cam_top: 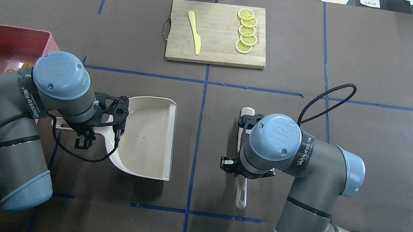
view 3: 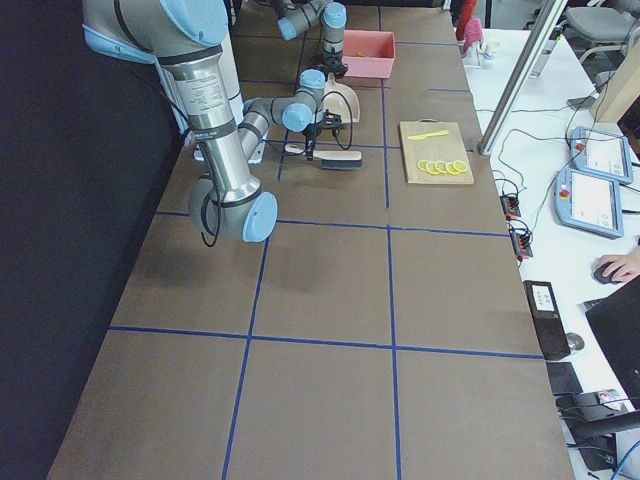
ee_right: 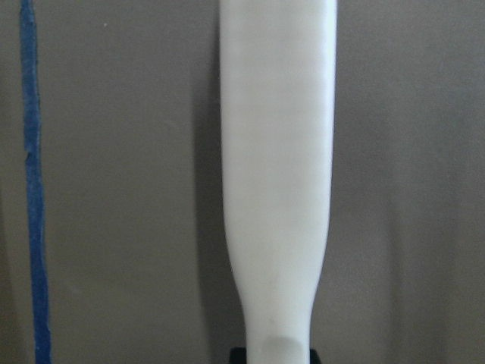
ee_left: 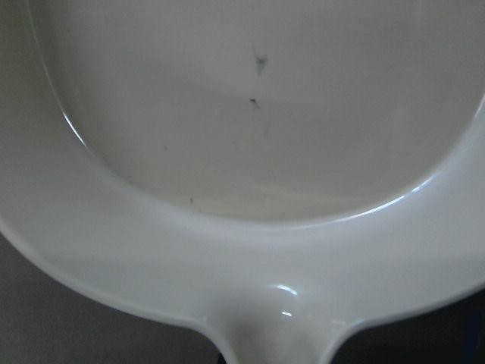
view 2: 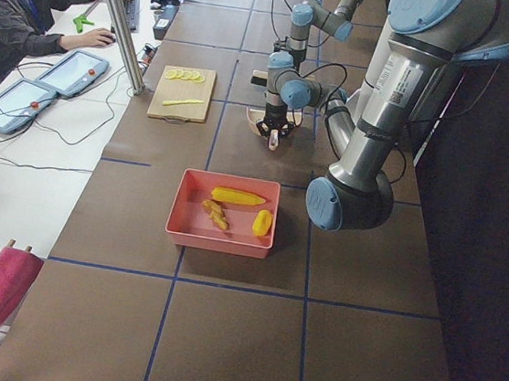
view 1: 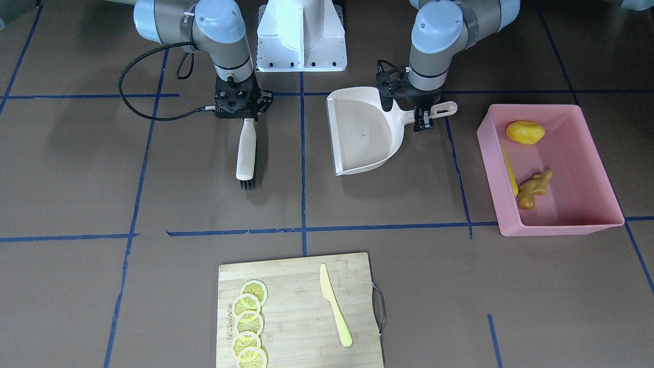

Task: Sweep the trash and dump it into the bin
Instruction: 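Carry the empty dustpan back and lower it onto the table with the left gripper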

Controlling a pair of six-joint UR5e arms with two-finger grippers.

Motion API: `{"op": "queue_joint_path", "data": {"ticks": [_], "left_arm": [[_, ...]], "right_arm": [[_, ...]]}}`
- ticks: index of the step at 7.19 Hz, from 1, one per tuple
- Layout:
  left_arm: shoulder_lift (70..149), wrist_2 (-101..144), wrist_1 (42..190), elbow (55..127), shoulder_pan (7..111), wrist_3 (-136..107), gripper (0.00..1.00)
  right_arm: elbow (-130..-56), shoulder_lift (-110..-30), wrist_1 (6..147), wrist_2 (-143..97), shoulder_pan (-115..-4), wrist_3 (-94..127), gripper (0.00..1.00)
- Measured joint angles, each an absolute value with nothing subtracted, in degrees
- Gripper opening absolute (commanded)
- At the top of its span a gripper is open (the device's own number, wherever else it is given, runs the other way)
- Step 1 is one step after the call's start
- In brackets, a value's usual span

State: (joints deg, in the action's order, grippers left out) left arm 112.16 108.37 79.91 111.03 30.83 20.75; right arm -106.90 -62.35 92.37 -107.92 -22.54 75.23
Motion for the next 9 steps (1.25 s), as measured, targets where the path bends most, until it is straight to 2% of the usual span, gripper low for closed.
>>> {"op": "queue_joint_path", "data": {"ticks": [3,6,8,9], "left_arm": [[114.7,106.3,84.5,106.4,28.6,18.8,0.04],[116.9,104.7,84.8,104.5,27.3,18.8,0.17],[117.6,103.2,84.9,103.6,27.3,19.2,0.82],[117.6,102.7,84.9,103.5,27.3,19.4,0.99]], "right_arm": [[-106.9,-62.3,92.4,-107.9,-22.4,75.2,0.00],[-106.8,-62.3,92.4,-107.9,-22.4,75.2,0.00],[-106.7,-62.4,92.4,-107.9,-22.3,75.2,0.00],[-106.7,-62.4,92.4,-107.8,-22.3,75.2,0.00]]}}
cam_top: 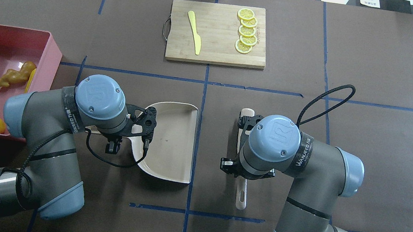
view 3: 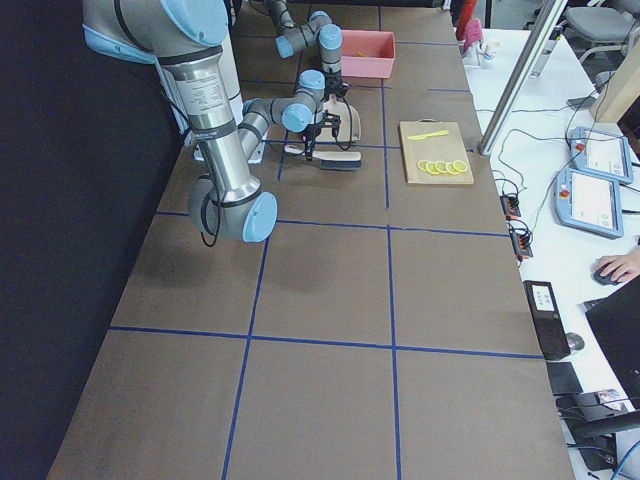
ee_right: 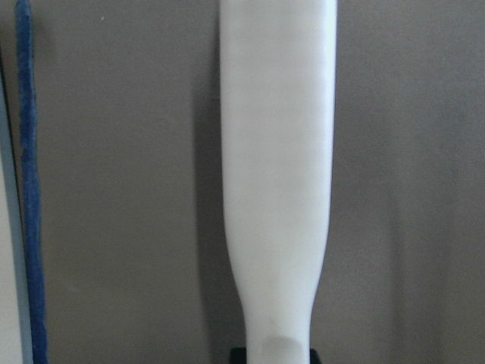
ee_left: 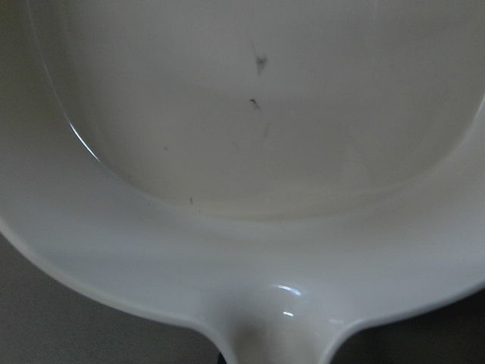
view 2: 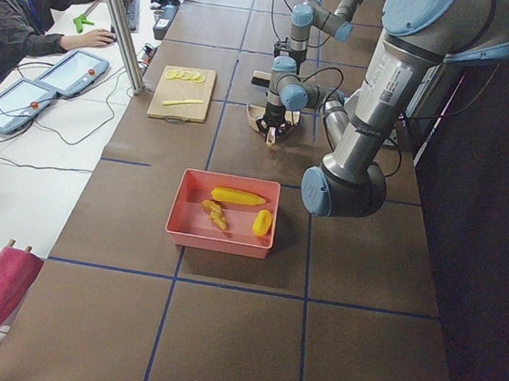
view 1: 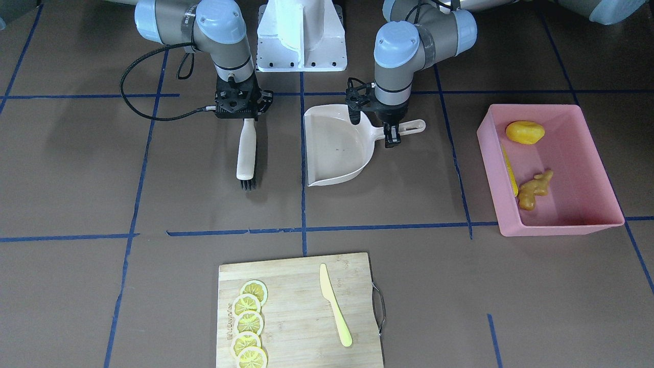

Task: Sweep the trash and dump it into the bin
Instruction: 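Carry the empty dustpan back and lower it onto the table with the left gripper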

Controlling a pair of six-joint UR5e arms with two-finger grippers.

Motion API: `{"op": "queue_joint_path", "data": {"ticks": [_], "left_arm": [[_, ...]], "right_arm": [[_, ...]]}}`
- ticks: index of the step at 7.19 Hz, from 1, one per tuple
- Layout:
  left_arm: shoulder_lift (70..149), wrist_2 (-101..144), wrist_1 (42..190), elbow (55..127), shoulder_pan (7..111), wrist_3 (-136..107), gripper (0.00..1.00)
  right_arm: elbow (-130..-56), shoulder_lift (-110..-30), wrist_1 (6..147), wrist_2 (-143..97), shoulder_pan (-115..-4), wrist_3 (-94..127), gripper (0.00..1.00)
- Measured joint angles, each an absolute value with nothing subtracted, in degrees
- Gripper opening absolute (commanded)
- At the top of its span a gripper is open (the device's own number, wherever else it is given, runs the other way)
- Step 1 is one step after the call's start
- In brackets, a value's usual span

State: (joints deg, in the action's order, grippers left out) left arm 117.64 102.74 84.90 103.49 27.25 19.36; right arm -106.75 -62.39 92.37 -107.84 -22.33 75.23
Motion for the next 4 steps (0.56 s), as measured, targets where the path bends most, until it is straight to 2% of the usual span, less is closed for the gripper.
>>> {"op": "queue_joint_path", "data": {"ticks": [4], "left_arm": [[117.5,102.5,84.5,105.6,27.6,19.4,1.00]], "right_arm": [[-106.6,-62.4,92.4,-107.5,-22.2,75.2,0.00]]}}
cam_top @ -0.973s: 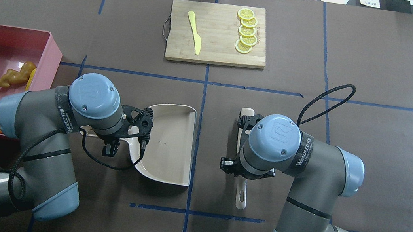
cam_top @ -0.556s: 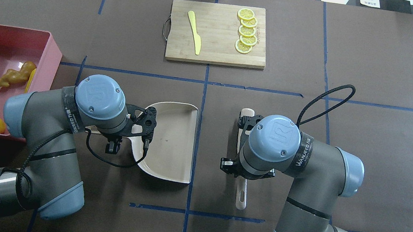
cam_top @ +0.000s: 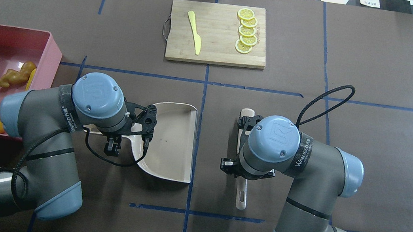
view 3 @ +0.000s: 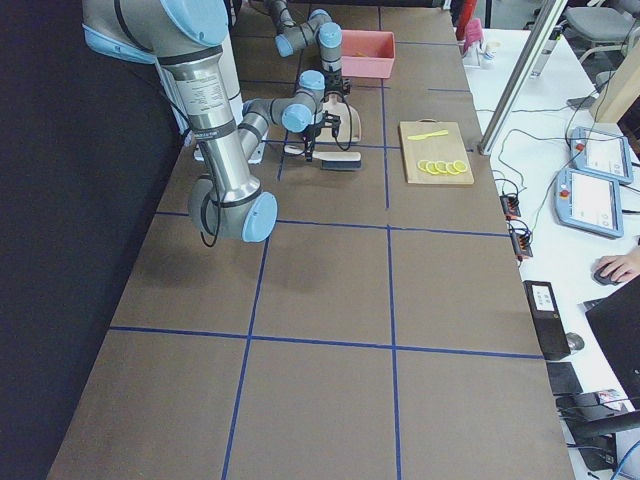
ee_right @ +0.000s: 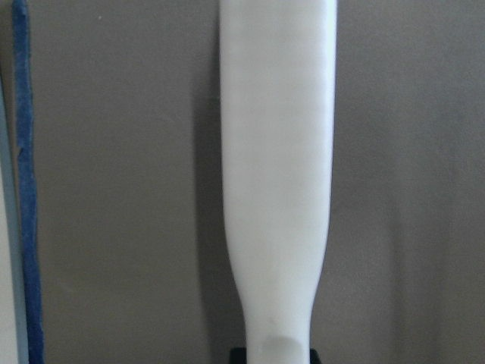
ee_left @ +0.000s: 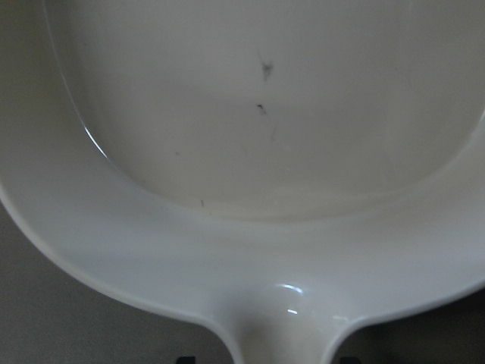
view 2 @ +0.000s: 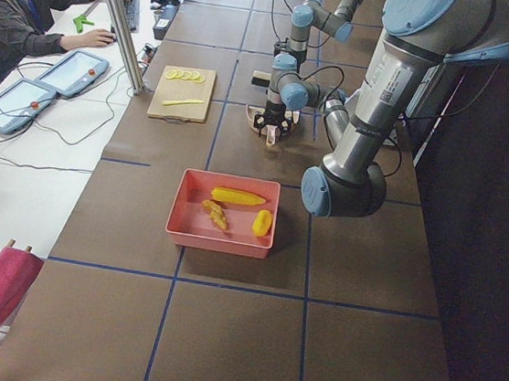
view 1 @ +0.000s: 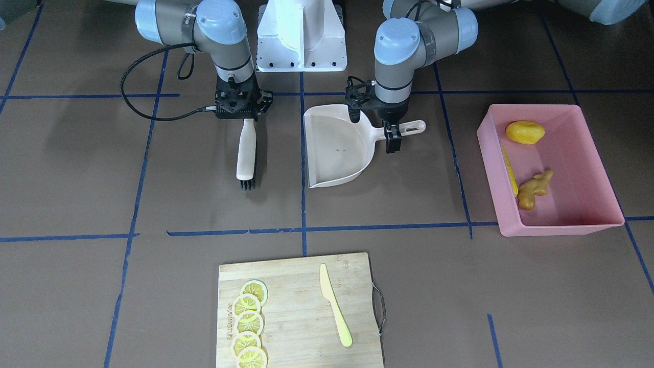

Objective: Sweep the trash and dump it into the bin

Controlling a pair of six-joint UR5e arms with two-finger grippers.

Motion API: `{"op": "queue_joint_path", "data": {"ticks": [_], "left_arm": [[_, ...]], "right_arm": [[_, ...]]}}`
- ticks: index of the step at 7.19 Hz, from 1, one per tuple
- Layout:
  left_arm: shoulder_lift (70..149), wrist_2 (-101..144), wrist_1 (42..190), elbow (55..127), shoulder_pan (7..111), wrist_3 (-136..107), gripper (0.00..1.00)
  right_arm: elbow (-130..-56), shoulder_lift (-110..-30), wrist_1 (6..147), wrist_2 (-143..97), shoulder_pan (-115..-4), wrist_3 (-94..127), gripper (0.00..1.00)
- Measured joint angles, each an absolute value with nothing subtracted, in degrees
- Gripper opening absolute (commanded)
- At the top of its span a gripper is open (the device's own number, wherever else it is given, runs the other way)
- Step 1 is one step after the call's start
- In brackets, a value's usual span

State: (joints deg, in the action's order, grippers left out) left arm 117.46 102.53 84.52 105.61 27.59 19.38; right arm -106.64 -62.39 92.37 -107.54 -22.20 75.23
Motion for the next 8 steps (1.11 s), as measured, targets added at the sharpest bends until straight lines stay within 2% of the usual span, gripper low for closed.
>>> {"op": "queue_joint_path", "data": {"ticks": [5,8], "left_arm": [[114.9,102.8,83.9,114.7,29.6,16.9,1.00],[112.8,103.6,83.8,115.7,36.6,12.7,1.00]], "right_arm": [[-106.5,-62.4,92.4,-106.8,-22.1,75.2,0.00],[-106.4,-62.6,92.4,-106.4,-22.1,75.1,0.00]]}}
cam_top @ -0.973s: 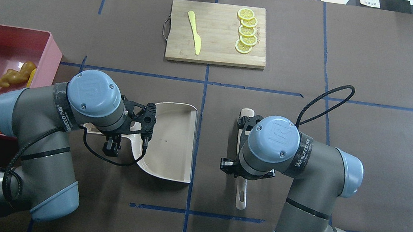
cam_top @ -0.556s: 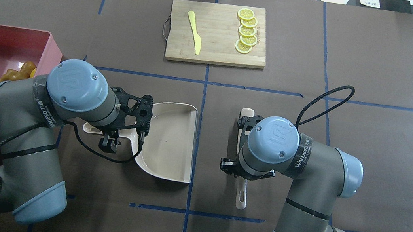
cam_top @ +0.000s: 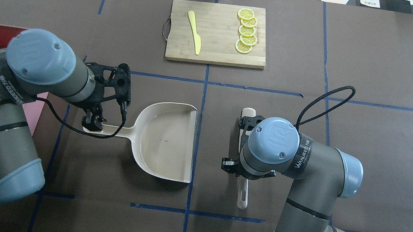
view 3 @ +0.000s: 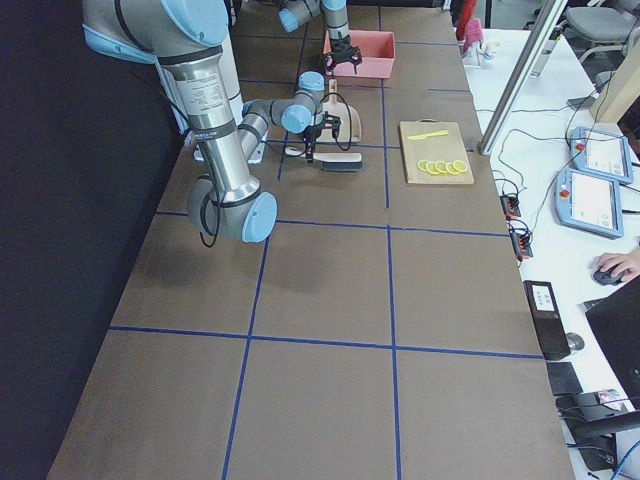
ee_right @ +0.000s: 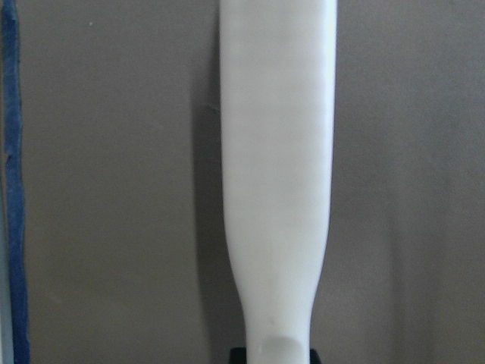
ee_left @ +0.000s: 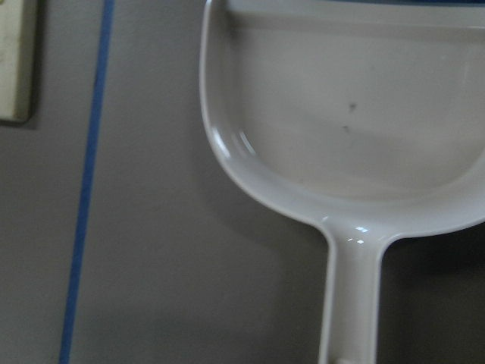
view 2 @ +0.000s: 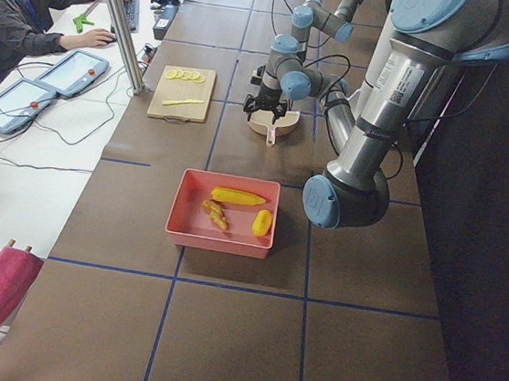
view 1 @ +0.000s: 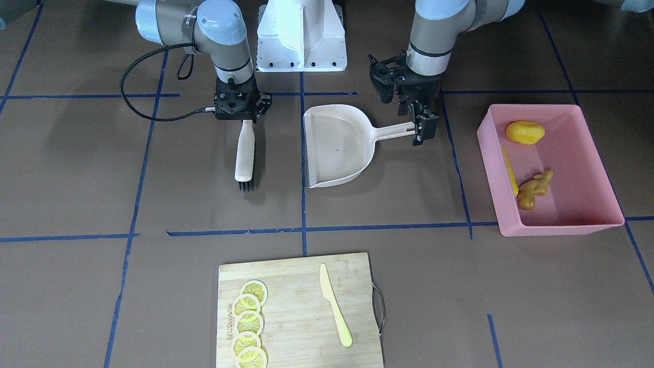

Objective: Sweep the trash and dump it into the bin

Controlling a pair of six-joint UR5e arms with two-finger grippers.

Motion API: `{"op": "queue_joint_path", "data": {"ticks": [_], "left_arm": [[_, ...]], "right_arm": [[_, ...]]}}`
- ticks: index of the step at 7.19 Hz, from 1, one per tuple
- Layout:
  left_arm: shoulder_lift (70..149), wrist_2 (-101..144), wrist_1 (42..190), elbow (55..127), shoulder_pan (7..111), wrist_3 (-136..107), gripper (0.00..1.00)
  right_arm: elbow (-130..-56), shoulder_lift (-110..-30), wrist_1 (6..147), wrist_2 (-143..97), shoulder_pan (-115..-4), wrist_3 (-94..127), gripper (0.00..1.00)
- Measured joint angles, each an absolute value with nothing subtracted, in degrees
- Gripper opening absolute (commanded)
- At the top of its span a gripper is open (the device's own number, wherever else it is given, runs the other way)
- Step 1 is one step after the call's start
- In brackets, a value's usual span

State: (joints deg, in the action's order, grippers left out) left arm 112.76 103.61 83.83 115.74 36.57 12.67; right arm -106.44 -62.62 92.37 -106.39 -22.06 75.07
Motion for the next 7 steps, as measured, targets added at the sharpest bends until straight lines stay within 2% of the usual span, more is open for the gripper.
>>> {"op": "queue_joint_path", "data": {"ticks": [3,7], "left_arm": [[107.2,112.7,83.9,114.0,51.8,8.5,1.00],[98.2,120.0,84.6,104.8,71.1,-1.4,1.00]], "right_arm": [[-106.4,-62.7,92.4,-106.3,-22.1,74.9,0.00],[-106.5,-62.7,92.4,-105.8,-21.9,74.7,0.00]]}}
